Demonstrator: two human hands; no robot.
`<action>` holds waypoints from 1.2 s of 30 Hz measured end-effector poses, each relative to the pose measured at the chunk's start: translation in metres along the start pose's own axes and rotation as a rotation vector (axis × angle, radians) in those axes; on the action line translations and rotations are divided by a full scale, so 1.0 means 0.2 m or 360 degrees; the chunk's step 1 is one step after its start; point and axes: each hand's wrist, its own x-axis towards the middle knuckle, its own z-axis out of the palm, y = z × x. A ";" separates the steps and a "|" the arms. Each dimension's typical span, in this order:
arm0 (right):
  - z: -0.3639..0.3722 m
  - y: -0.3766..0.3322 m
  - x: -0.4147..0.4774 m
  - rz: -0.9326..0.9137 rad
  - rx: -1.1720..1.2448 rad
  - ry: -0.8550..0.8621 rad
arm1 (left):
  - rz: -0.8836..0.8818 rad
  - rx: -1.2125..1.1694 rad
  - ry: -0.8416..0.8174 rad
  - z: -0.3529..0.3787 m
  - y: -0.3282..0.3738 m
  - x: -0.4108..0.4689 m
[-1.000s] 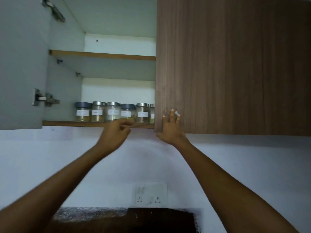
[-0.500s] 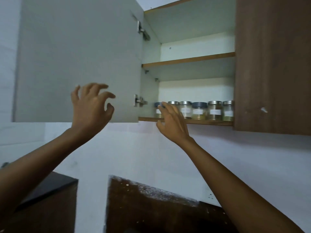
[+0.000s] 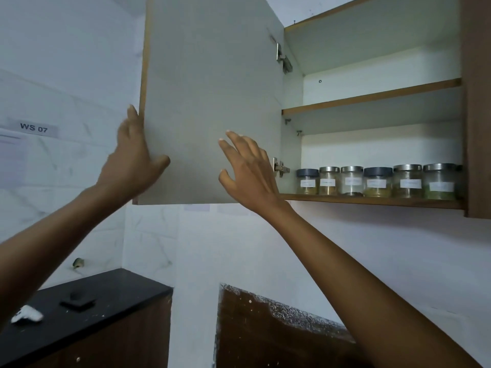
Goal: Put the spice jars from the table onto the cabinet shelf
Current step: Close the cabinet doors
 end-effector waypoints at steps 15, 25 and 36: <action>-0.16 0.06 -0.11 -0.0041 -0.0115 -0.0013 | 0.0187 -0.0249 0.0225 0.04 0.14 -0.15; -0.39 0.12 -0.22 -0.0167 -0.0087 0.0171 | 0.0539 -0.0501 0.0230 0.04 0.54 -0.36; -0.66 0.40 -0.40 -0.0001 -0.0129 0.0207 | 0.0764 -0.0654 0.0246 0.22 0.94 -0.48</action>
